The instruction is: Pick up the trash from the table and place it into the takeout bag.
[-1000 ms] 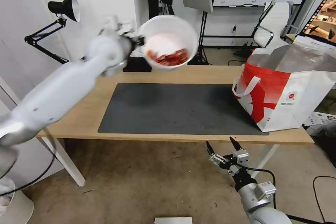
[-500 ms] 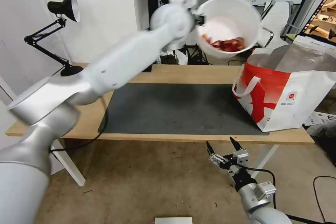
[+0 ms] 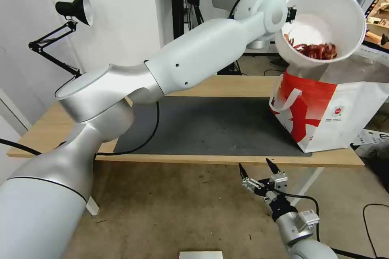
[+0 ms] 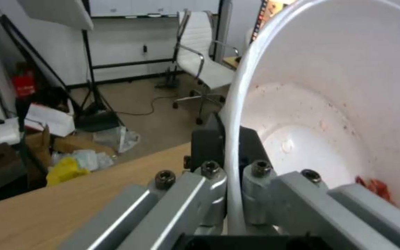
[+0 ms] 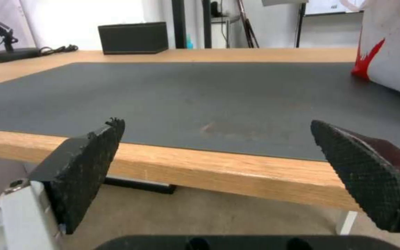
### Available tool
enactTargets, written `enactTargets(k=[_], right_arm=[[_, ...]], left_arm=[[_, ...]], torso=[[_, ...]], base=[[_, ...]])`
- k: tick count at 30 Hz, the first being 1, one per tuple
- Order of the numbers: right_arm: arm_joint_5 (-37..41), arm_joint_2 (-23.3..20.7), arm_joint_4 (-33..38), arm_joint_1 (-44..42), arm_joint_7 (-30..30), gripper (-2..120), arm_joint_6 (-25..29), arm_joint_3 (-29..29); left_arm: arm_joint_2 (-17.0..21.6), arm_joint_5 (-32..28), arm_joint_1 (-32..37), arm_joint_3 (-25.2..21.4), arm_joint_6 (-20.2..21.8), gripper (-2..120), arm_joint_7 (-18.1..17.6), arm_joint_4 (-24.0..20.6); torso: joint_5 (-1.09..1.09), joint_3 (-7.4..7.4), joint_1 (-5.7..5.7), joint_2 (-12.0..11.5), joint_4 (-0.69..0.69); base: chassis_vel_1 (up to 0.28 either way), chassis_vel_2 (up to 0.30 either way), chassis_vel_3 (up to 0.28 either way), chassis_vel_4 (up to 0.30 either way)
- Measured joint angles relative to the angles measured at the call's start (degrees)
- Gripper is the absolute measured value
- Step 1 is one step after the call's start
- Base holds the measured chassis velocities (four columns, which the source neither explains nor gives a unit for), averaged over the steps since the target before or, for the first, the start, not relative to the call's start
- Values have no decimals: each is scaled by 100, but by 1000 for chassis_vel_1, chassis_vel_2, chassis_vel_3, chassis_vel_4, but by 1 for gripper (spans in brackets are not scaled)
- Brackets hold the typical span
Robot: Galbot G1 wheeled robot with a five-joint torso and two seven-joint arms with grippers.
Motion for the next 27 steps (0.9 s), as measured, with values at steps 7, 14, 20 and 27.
enactTargets(k=[7, 14, 20, 27], right_arm=[[0, 0, 0, 0, 0, 100, 0, 0], [0, 0, 0, 0, 0, 100, 0, 0], [0, 0, 0, 0, 0, 100, 0, 0], [0, 0, 0, 0, 0, 100, 0, 0]], left_arm=[[25, 23, -46, 271, 111, 0, 39, 2], [40, -32, -162, 422, 891, 0, -21, 48], [45, -215, -270, 430, 1667, 0, -83, 26], [52, -222, -306, 478, 2081, 0, -78, 43]], torso=[[-1, 0, 0, 0, 1], [0, 0, 0, 0, 1], [-1, 0, 0, 0, 1], [-1, 0, 0, 0, 1]], base=[[0, 0, 0, 0], [0, 0, 0, 0], [0, 0, 0, 0], [0, 0, 0, 0]])
